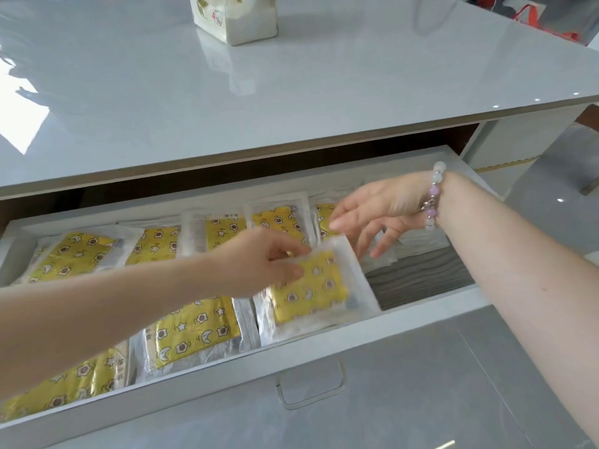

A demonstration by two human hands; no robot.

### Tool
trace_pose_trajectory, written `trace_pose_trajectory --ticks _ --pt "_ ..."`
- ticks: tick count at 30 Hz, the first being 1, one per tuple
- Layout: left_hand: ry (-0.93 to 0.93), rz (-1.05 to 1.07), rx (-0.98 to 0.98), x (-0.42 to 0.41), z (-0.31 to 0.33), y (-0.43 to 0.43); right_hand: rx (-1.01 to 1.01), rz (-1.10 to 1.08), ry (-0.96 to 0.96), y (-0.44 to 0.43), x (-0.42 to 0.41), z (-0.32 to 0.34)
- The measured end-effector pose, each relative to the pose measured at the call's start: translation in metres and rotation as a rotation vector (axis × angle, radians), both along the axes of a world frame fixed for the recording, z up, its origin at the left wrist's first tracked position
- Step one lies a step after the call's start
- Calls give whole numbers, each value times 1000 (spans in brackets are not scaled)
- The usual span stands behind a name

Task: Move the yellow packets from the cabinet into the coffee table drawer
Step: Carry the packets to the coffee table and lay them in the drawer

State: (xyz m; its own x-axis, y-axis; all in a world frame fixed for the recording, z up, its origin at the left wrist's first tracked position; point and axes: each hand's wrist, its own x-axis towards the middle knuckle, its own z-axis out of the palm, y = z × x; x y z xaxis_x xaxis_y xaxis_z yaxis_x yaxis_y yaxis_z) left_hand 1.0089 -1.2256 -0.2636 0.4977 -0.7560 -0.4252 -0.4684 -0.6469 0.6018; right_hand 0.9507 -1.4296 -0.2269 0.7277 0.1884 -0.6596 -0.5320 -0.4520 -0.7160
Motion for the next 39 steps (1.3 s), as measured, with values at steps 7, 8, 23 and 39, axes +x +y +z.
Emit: trace_pose_trajectory --ticks 7,8,23,39 --pt "-299 -106 224 -28 -21 -3 -122 -24 -5 5 3 -5" --pt "-377 -141 253 -31 -22 -4 -126 -8 2 7 4 -7" --pt "-749 -555 306 -49 -18 -20 -271 48 110 17 8 -30" --pt "-399 -37 229 32 136 -15 -710 76 98 21 28 124"
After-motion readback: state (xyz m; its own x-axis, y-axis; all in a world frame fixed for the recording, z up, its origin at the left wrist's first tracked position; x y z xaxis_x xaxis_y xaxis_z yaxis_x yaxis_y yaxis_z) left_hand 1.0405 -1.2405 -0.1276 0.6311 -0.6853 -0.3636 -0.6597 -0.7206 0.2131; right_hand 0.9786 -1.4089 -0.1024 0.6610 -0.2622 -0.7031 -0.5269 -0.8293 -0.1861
